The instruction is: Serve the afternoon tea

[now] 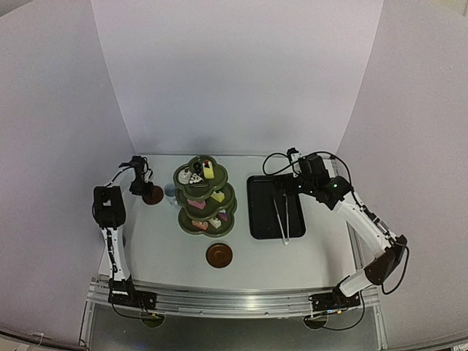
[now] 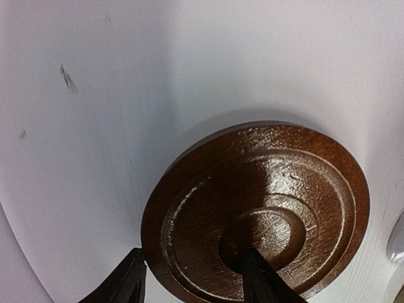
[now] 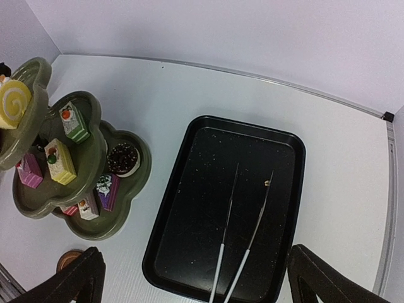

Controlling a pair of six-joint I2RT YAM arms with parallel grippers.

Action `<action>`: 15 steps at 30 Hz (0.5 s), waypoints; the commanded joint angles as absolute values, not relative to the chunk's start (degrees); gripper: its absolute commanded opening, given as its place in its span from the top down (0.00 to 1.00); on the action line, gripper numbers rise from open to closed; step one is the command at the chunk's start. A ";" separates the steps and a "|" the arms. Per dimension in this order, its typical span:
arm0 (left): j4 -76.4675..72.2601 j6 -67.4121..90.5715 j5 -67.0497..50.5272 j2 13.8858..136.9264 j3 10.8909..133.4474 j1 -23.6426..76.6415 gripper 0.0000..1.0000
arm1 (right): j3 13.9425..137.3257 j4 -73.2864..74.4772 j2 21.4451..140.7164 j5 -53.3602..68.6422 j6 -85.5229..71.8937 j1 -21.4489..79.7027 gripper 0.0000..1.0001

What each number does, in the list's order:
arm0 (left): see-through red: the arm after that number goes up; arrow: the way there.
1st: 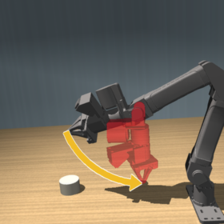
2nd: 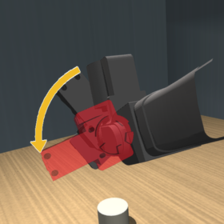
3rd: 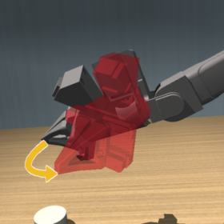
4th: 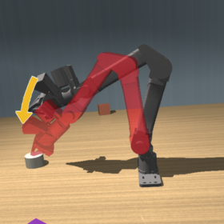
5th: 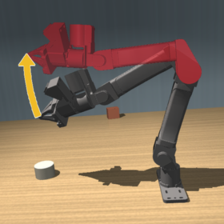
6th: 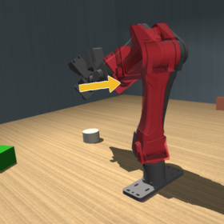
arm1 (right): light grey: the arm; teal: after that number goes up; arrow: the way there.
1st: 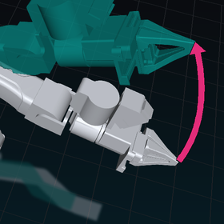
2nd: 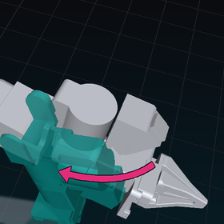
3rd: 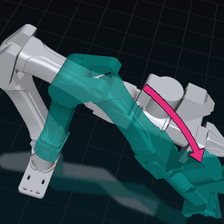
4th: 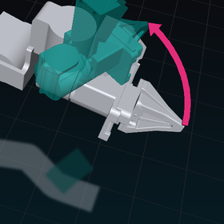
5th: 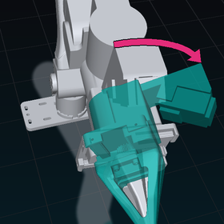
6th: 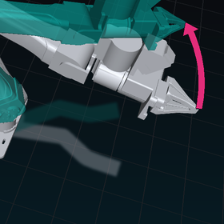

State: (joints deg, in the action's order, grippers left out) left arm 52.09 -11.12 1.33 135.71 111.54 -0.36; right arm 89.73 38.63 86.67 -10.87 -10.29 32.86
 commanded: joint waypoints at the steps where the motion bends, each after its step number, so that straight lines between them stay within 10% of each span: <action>1: 63.15 -17.83 5.87 132.23 99.50 -0.25 0.48 | 92.45 38.40 84.69 -9.91 -8.51 32.78 0.02; 15: 59.28 -23.90 4.74 113.64 70.45 15.61 0.47 | 91.22 38.39 81.25 -10.06 -6.01 32.78 0.02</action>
